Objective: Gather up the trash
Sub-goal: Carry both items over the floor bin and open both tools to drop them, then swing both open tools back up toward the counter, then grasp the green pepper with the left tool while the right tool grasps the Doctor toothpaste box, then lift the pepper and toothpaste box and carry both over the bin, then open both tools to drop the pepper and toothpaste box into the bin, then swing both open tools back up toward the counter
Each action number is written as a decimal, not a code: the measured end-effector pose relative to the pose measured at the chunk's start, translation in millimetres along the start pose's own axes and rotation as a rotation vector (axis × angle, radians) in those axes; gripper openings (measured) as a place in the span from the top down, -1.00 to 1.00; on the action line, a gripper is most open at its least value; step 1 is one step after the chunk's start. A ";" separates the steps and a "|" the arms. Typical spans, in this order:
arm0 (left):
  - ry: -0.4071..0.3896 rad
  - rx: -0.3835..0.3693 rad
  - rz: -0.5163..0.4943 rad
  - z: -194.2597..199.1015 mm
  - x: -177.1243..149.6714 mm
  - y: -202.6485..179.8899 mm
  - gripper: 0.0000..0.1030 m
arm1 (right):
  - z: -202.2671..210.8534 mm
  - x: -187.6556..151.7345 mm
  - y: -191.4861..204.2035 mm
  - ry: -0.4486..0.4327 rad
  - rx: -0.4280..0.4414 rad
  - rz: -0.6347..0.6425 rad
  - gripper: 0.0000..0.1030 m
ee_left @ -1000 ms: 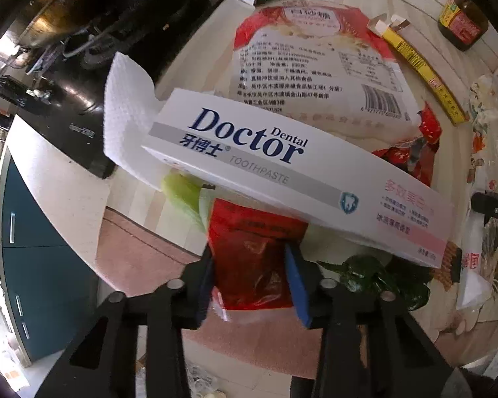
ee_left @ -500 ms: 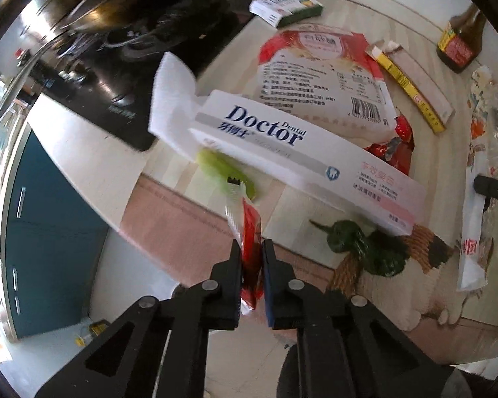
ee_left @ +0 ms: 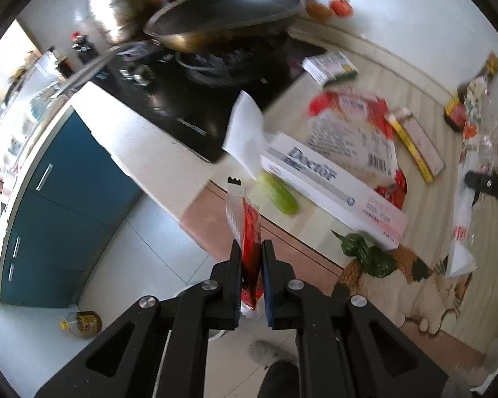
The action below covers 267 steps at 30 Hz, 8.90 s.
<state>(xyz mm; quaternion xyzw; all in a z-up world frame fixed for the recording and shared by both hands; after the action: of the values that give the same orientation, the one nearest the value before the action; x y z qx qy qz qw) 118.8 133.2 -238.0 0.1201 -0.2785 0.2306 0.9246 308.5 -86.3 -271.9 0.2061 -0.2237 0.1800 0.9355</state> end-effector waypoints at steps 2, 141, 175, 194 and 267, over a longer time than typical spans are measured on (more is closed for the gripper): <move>-0.025 0.011 0.034 10.4 1.0 13.9 0.86 | -1.2 -2.3 22.6 0.003 0.024 0.030 0.82; 0.296 -0.087 0.429 -118.0 -65.4 3.5 0.50 | -143.4 -26.3 184.6 0.360 0.162 0.682 -0.10; 0.216 -0.088 0.140 -107.1 -54.8 -38.0 0.59 | -118.0 -16.3 72.7 0.343 -0.118 0.391 0.03; 0.047 -0.078 0.263 -45.6 -31.8 21.7 0.60 | -29.1 6.0 124.0 0.002 -0.006 0.306 0.07; 0.299 0.400 0.875 -180.4 -495.3 313.7 -0.98 | -347.4 -475.8 340.0 0.211 0.163 0.914 -0.95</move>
<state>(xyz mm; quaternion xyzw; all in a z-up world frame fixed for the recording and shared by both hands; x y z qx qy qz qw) -318.8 289.6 -638.4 0.1326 -0.1176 0.6600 0.7301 -115.0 248.4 -685.8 0.1397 -0.1802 0.6100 0.7589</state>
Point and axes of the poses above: each gripper's, at about its wrist camera, not at the fingertips, and z roughly against the way its jaws point, y to its left, x to its top, the point moved 6 cm from there along -z, roughly the way its jaws point, and after that the axes turned 14 degrees about -y, right-handed, at the moved point
